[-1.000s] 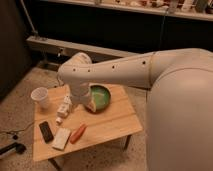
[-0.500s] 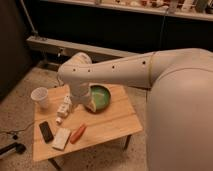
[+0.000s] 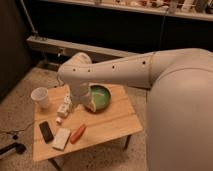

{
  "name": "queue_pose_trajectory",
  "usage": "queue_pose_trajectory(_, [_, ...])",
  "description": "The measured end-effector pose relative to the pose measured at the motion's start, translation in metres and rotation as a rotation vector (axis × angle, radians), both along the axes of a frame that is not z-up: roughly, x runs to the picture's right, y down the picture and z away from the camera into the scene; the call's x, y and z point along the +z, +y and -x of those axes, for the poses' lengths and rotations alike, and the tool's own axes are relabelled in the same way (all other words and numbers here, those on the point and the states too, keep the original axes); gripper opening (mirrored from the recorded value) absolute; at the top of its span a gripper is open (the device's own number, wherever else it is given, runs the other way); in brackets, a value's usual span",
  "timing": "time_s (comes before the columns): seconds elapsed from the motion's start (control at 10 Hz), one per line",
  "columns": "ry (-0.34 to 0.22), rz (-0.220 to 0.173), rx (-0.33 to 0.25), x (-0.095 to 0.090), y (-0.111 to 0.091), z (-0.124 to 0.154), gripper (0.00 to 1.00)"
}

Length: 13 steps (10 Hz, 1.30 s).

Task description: Stand the bottle upright

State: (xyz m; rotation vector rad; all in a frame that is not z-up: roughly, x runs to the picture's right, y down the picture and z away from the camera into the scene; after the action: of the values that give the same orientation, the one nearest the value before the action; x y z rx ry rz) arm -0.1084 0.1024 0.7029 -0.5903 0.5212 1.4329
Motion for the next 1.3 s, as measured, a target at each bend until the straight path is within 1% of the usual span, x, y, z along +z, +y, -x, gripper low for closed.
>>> queue_pose_trajectory(0.2, [-0.001,-0.001,-0.003,0.0,0.001,0.0,0.65])
queue_pose_trajectory(0.3, [-0.018,-0.007,-0.013,-0.002,0.003,0.007,0.65])
queue_pose_trajectory(0.4, [-0.051,-0.007,-0.041,-0.005,0.009,0.02,0.65])
queue_pose_trajectory(0.5, [-0.104,-0.005,-0.093,-0.014,0.018,0.04,0.65])
queue_pose_trajectory(0.6, [-0.137,-0.002,-0.121,-0.02,0.024,0.053,0.65])
queue_pose_trajectory(0.8, [-0.19,0.011,-0.157,-0.03,0.033,0.075,0.65])
queue_pose_trajectory(0.9, [-0.206,0.02,-0.159,-0.033,0.036,0.084,0.65])
queue_pose_trajectory(1.1, [-0.214,0.039,-0.159,-0.035,0.039,0.101,0.65])
queue_pose_trajectory(1.3, [-0.187,0.047,-0.161,-0.031,0.042,0.118,0.65])
